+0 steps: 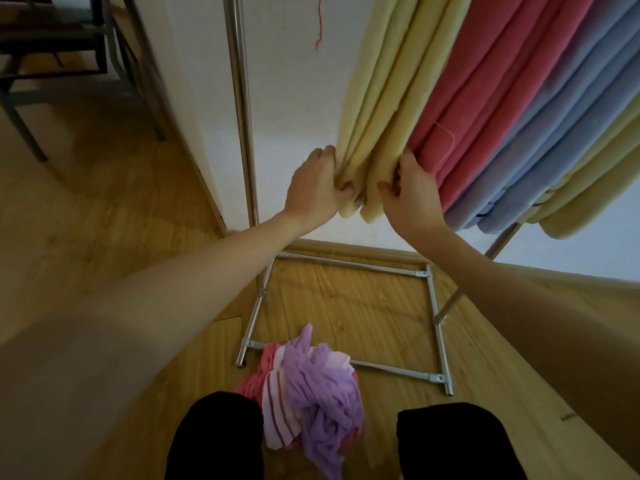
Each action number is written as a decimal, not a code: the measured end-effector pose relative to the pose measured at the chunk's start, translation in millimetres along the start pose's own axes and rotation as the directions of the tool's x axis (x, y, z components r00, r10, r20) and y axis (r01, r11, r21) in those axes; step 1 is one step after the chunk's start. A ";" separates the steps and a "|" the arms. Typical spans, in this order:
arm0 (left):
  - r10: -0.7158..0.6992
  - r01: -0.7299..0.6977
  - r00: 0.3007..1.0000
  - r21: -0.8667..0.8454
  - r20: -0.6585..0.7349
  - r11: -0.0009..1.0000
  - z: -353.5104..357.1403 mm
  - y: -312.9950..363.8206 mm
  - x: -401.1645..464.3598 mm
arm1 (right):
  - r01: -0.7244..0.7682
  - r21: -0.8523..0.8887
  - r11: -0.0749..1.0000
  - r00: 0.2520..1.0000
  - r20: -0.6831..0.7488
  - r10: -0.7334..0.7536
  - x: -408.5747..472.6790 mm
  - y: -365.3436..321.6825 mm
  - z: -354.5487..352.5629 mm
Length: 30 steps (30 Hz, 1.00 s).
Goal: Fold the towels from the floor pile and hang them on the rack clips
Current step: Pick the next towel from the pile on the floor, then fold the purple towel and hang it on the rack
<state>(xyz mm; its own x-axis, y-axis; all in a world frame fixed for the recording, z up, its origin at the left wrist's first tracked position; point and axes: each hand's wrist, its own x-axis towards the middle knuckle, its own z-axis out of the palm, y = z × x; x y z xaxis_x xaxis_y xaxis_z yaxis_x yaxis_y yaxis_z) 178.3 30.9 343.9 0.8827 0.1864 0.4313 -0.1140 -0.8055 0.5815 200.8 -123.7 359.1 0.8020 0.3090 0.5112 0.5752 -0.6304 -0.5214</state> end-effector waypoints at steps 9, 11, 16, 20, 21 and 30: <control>-0.237 0.205 0.887 0.121 0.397 0.971 65.2 -94.1 -103.6 | -0.260 -0.136 0.956 0.886 0.360 0.292 -104.1 94.5 60.5; -0.335 0.280 0.816 0.185 0.470 0.942 81.9 -116.9 -131.5 | -0.273 -0.220 0.936 0.769 0.535 0.350 -140.1 113.4 86.3; -0.442 0.328 0.641 0.297 0.627 0.897 124.8 -173.6 -198.2 | -0.310 -0.305 0.901 0.497 0.756 0.427 -221.6 151.7 147.0; -0.426 0.272 0.554 0.328 0.715 0.904 160.0 -209.4 -235.5 | -0.336 -0.299 0.893 0.369 0.830 0.417 -271.4 170.6 188.9; -0.419 0.253 0.532 0.334 0.736 0.908 170.5 -217.6 -242.3 | -0.335 -0.308 0.890 0.331 0.846 0.418 -283.1 174.3 199.4; -0.260 -0.014 0.457 0.299 0.850 0.954 265.5 -245.9 -278.4 | -0.536 -0.321 0.781 0.268 0.813 0.518 -359.6 187.4 273.3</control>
<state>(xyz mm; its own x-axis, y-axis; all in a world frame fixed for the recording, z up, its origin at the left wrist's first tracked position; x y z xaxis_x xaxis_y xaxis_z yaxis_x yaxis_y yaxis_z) 81.7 27.7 -102.3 0.8211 -0.1839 -0.5403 0.0151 -0.9393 0.3428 64.2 -158.3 -109.2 0.6433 0.3352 -0.6883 -0.0328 -0.8862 -0.4622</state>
